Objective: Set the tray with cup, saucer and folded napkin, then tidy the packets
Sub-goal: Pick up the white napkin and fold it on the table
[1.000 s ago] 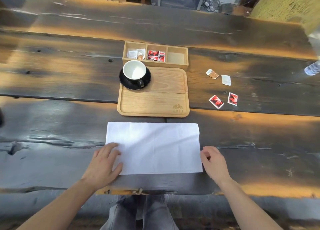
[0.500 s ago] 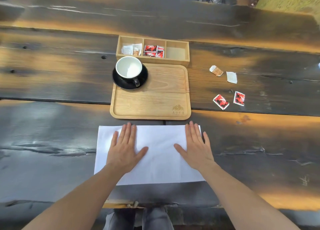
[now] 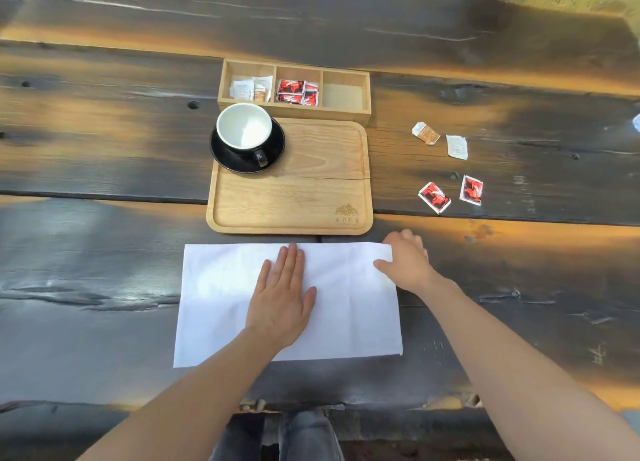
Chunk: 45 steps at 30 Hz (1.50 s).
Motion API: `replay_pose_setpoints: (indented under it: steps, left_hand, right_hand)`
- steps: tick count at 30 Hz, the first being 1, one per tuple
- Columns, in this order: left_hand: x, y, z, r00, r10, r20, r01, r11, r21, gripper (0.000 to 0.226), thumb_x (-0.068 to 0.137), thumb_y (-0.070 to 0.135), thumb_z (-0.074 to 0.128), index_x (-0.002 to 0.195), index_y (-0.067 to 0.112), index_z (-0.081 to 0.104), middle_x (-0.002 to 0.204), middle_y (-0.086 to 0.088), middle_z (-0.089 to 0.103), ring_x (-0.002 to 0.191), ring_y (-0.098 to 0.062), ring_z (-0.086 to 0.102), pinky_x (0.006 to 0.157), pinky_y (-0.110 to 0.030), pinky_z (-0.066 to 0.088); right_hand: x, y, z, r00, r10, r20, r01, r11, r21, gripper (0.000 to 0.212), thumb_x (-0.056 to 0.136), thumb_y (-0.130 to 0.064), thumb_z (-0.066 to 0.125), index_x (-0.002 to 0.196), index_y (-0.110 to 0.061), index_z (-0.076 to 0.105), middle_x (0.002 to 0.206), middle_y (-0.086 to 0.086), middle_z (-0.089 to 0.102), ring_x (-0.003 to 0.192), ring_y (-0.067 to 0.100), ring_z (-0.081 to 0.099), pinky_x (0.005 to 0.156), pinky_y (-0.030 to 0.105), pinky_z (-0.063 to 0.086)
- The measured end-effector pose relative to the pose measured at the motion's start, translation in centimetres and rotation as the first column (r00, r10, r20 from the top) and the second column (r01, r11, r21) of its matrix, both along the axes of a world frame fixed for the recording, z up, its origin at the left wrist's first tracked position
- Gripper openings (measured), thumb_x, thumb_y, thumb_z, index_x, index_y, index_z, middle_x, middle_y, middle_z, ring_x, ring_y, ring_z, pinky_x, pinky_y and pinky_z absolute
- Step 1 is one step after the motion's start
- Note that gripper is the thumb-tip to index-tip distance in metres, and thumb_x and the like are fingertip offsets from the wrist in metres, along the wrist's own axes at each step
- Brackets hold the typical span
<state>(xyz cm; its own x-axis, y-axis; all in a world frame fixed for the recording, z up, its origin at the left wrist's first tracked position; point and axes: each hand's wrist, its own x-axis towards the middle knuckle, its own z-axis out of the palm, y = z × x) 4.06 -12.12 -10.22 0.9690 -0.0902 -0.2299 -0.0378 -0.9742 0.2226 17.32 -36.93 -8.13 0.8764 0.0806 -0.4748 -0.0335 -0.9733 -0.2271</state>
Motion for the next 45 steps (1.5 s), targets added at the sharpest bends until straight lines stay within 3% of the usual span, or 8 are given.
replay_pose_setpoints:
  steps: [6,12,22,25,27,29,32,45]
  left_hand:
    - [-0.1,-0.4,-1.0,0.999,0.03,-0.03,-0.028,0.998,0.05,0.073,0.102,0.054,0.005,0.159,0.01,-0.009,0.171,-0.007,-0.008,0.158,-0.022,-0.01,0.128,-0.049,0.002]
    - [-0.1,-0.6,-1.3,0.999,0.043,-0.004,-0.043,0.998,0.053,0.075,0.103,0.054,0.013,0.161,0.009,0.0,0.171,-0.008,0.0,0.159,-0.024,-0.003,0.128,-0.05,0.006]
    - [-1.0,0.4,0.4,0.981,0.096,0.168,-0.064,0.98,-0.186,0.062,0.101,0.038,0.038,0.154,0.008,0.035,0.163,-0.015,0.034,0.151,-0.03,0.032,0.119,-0.049,0.024]
    - [-1.8,0.9,2.9,0.929,0.349,0.124,-0.246,0.831,-0.499,0.042,0.099,0.036,0.042,0.133,0.016,0.056,0.133,-0.004,0.053,0.121,-0.019,0.051,0.101,-0.039,0.038]
    - [-1.5,1.5,5.5,0.881,0.434,-0.191,-0.425,0.545,-0.722,0.024,0.099,0.042,0.045,0.109,0.03,0.063,0.112,0.012,0.06,0.103,-0.007,0.057,0.089,-0.026,0.043]
    - [-0.6,2.4,8.2,0.812,0.356,-0.463,-0.563,0.27,-0.781,0.028,0.093,0.053,0.048,0.096,0.032,0.067,0.099,0.012,0.07,0.095,-0.011,0.066,0.08,-0.025,0.05]
    - [0.6,4.7,11.3,0.775,0.23,-0.588,-0.62,0.096,-0.779,0.037,0.087,0.062,0.058,0.088,0.028,0.071,0.092,0.006,0.076,0.088,-0.015,0.073,0.078,-0.034,0.058]
    - [0.6,15.9,9.0,0.622,0.41,-0.667,-0.774,0.195,-0.602,0.02,0.097,0.012,0.056,0.083,-0.002,0.058,0.077,-0.014,0.057,0.067,-0.023,0.056,0.065,-0.035,0.05]
  right_hand:
    - [-2.7,-0.9,1.6,0.918,-0.392,-0.06,0.385,0.846,0.37,0.024,0.087,-0.024,0.075,0.088,-0.022,0.05,0.078,0.003,0.061,0.071,0.018,0.06,0.057,0.028,0.045]
    - [-8.8,-2.0,2.6,0.927,-0.32,-0.197,0.367,0.884,0.289,0.034,0.094,-0.026,0.064,0.071,-0.015,0.042,0.068,-0.002,0.044,0.062,0.017,0.039,0.056,0.032,0.03]
    - [-12.5,1.4,8.6,0.897,-0.43,-0.098,0.418,0.759,0.498,0.018,0.103,-0.024,0.052,0.109,-0.038,0.061,0.093,-0.021,0.072,0.084,0.004,0.068,0.067,0.03,0.055]
    - [-12.7,4.5,10.6,0.924,-0.38,-0.051,0.352,0.786,0.509,0.023,0.103,-0.026,0.051,0.117,-0.043,0.058,0.096,-0.039,0.066,0.095,-0.013,0.06,0.069,0.016,0.048]
    - [-12.8,7.1,11.5,0.943,-0.33,-0.03,0.299,0.808,0.508,0.024,0.103,-0.028,0.049,0.121,-0.042,0.058,0.093,-0.042,0.063,0.096,-0.015,0.058,0.065,0.01,0.047]
    - [-13.0,10.1,12.0,0.966,-0.259,-0.016,0.23,0.827,0.514,0.027,0.104,-0.028,0.046,0.126,-0.039,0.056,0.092,-0.033,0.066,0.088,-0.004,0.065,0.064,0.015,0.054]
    - [-13.7,14.9,12.4,0.99,-0.133,0.046,0.096,0.88,0.465,0.042,0.103,-0.031,0.044,0.145,-0.034,0.044,0.109,-0.013,0.069,0.095,0.011,0.067,0.081,0.032,0.058]
    - [-15.7,26.8,8.8,0.987,0.13,-0.093,-0.064,0.854,0.517,0.066,0.099,-0.023,0.049,0.157,-0.028,0.017,0.109,0.005,0.067,0.098,0.022,0.064,0.079,0.032,0.051]
